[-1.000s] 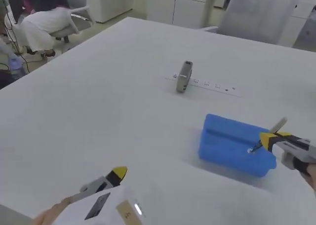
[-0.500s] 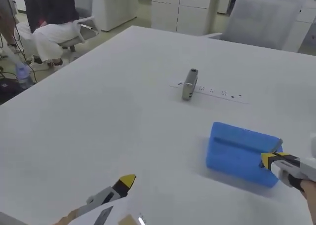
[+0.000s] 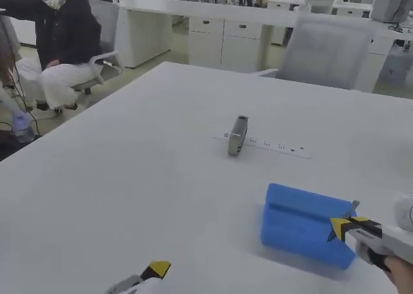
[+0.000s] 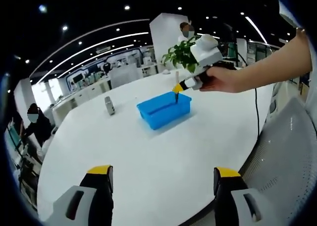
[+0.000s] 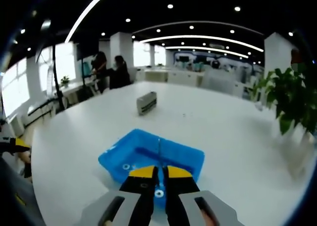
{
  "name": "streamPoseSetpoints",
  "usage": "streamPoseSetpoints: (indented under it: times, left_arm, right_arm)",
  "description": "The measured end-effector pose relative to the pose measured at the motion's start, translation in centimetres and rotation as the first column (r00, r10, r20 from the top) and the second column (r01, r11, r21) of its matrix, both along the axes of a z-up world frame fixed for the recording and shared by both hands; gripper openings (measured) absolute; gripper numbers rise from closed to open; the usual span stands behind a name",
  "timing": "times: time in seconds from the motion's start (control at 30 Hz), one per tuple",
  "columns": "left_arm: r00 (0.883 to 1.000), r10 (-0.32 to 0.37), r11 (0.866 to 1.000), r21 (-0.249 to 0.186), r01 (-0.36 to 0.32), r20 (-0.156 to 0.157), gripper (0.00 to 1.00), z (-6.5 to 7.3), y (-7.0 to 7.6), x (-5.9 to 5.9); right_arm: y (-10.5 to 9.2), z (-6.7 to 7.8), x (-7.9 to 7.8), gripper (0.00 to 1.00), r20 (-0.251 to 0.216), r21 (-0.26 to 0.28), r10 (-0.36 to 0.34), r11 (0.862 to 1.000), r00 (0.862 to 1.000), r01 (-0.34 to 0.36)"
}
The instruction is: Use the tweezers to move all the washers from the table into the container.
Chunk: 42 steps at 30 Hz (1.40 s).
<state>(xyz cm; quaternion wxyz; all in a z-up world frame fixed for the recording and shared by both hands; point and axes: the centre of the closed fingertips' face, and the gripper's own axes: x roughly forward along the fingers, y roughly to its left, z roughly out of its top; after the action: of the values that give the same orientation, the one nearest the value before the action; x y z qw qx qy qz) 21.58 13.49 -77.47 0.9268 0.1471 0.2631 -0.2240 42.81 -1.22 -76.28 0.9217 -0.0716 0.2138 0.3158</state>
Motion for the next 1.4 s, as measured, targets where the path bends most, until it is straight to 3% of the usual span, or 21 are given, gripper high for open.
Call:
streamPoseSetpoints:
  times: [0.17, 0.23, 0.27, 0.37, 0.43, 0.5, 0.57, 0.63, 0.7, 0.8, 0.83, 0.87, 0.9, 0.97, 1.0, 1.17, 1.4]
  left_arm:
    - [1.000, 0.025, 0.999, -0.036, -0.024, 0.014, 0.79, 0.3, 0.4, 0.1]
    - [1.000, 0.029, 0.999, -0.021, -0.029, 0.012, 0.78, 0.1, 0.4, 0.1]
    - [1.000, 0.022, 1.000, 0.008, -0.023, 0.020, 0.78, 0.0, 0.4, 0.1]
    - [1.000, 0.005, 0.999, 0.048, -0.006, 0.031, 0.78, -0.3, 0.1, -0.1]
    - [1.000, -0.019, 0.996, 0.092, 0.016, 0.024, 0.78, -0.8, 0.0, -0.3]
    - [0.999, -0.035, 0.992, 0.118, 0.033, 0.015, 0.79, -1.2, -0.2, -0.4]
    - [0.999, -0.042, 0.990, 0.138, 0.040, 0.009, 0.80, -1.5, -0.3, -0.5]
    - [0.999, -0.042, 0.989, 0.143, 0.040, 0.014, 0.80, -1.4, -0.2, -0.5]
    - [0.999, -0.033, 0.990, 0.137, 0.030, 0.021, 0.80, -1.3, -0.1, -0.3]
    - [0.999, -0.017, 0.991, 0.134, 0.012, 0.030, 0.78, -1.2, 0.2, -0.2]
    - [0.999, -0.014, 0.991, 0.134, 0.009, 0.035, 0.78, -1.1, 0.3, -0.2]
    - [0.999, -0.012, 0.991, 0.134, 0.007, 0.039, 0.78, -1.0, 0.3, -0.1]
    - [0.999, -0.009, 0.991, 0.134, 0.003, 0.043, 0.78, -1.0, 0.4, -0.1]
    - [0.999, -0.006, 0.991, 0.134, 0.000, 0.041, 0.78, -1.0, 0.4, -0.1]
    - [0.999, -0.005, 0.991, 0.134, -0.001, 0.037, 0.78, -1.1, 0.5, -0.1]
    - [0.999, -0.003, 0.990, 0.141, -0.002, 0.036, 0.78, -1.1, 0.6, -0.2]
    - [0.999, 0.007, 0.990, 0.140, -0.012, 0.036, 0.76, -1.1, 0.7, -0.1]
  right_arm:
    - [1.3, 3.9, -3.3, 0.03, 0.032, 0.006, 0.153, 0.988, 0.988, -0.153]
    - [1.3, 4.2, -4.9, 0.03, 0.025, -0.059, 0.226, 0.973, 0.974, -0.224]
    - [1.2, 4.1, -5.1, 0.03, 0.024, -0.071, 0.236, 0.970, 0.972, -0.233]
    - [1.3, 3.7, -7.5, 0.03, -0.017, -0.115, 0.310, 0.944, 0.951, -0.310]
    - [0.8, 2.6, -9.1, 0.03, -0.058, -0.209, 0.360, 0.907, 0.931, -0.364]
    - [0.4, 1.7, -10.0, 0.03, -0.069, -0.278, 0.391, 0.876, 0.918, -0.394]
    - [0.0, 0.3, -11.4, 0.03, -0.131, -0.317, 0.420, 0.841, 0.898, -0.439]
    - [-0.3, -1.1, -13.0, 0.03, -0.210, -0.335, 0.450, 0.801, 0.868, -0.496]
    - [-0.5, -2.5, -14.5, 0.03, -0.282, -0.359, 0.483, 0.748, 0.829, -0.558]
    - [-1.0, -4.6, -15.9, 0.03, -0.359, -0.439, 0.518, 0.640, 0.776, -0.631]
    - [-0.9, -5.0, -16.2, 0.03, -0.370, -0.454, 0.533, 0.611, 0.761, -0.649]
    - [-0.8, -5.3, -16.4, 0.03, -0.383, -0.464, 0.539, 0.590, 0.750, -0.661]
    - [-0.6, -6.0, -16.8, 0.03, -0.409, -0.468, 0.548, 0.560, 0.729, -0.684]
    - [0.0, -6.8, -17.1, 0.03, -0.435, -0.464, 0.554, 0.537, 0.710, -0.704]
    - [0.6, -6.9, -17.0, 0.03, -0.419, -0.456, 0.574, 0.537, 0.703, -0.710]
    - [1.8, -8.6, -17.3, 0.03, -0.467, -0.470, 0.590, 0.466, 0.659, -0.750]
    - [2.8, -10.2, -17.3, 0.03, -0.483, -0.471, 0.618, 0.413, 0.620, -0.779]
